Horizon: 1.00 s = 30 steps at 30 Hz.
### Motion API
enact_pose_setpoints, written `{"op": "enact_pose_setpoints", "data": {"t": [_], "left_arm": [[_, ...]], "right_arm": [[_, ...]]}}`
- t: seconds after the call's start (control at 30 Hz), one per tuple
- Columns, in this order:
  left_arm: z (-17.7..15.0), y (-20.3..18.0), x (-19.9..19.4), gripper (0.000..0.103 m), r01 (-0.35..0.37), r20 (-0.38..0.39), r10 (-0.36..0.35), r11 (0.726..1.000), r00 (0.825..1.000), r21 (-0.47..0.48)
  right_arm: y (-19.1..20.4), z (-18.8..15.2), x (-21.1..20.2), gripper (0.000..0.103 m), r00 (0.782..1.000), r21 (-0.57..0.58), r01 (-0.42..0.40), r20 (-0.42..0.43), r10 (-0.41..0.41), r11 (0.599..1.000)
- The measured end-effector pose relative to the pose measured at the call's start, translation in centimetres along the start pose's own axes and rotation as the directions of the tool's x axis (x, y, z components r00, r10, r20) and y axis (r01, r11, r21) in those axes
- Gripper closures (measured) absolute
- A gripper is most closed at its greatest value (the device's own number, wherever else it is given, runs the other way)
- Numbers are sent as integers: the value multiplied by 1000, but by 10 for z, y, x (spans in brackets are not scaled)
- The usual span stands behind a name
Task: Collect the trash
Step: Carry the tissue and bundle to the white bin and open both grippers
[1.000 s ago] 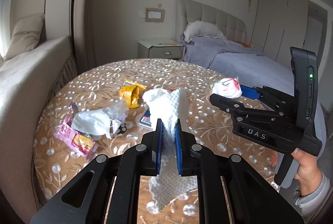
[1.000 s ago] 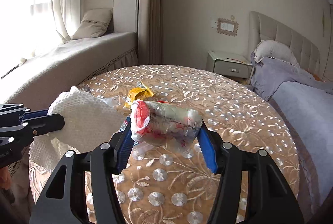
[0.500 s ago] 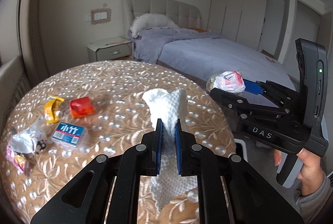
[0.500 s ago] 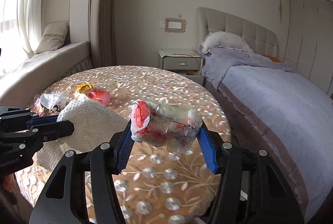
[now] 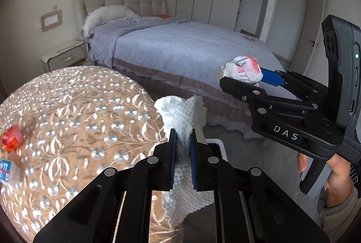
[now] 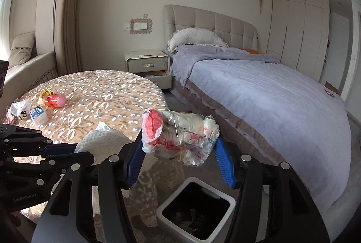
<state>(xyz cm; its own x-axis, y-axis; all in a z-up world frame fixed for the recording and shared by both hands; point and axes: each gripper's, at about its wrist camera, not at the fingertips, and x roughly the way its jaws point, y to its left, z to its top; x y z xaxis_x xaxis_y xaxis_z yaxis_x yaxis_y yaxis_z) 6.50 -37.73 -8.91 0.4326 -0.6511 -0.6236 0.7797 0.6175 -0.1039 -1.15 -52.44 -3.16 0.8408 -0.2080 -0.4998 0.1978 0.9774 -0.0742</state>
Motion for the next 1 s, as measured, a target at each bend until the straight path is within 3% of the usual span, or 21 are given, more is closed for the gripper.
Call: {"op": "enact_pose_setpoints", "data": {"t": [0.37, 0.57, 0.87, 1.0], "left_arm": [[-1, -56, 91, 92, 92, -139, -80, 993, 987, 78], [-5, -69, 150, 92, 106, -220, -84, 990, 972, 93], [-25, -77, 228, 92, 112, -296, -70, 985, 953, 128], [-40, -77, 255, 92, 128, -330, -84, 985, 940, 115]], "right_arm": [[-55, -42, 39, 44, 994, 65, 57, -99, -51, 996], [-82, -57, 67, 44, 988, 97, 74, -145, -60, 992], [-102, -95, 131, 44, 975, 121, 22, -224, 6, 992], [-105, -123, 164, 44, 953, 149, 14, -302, 31, 989]]}}
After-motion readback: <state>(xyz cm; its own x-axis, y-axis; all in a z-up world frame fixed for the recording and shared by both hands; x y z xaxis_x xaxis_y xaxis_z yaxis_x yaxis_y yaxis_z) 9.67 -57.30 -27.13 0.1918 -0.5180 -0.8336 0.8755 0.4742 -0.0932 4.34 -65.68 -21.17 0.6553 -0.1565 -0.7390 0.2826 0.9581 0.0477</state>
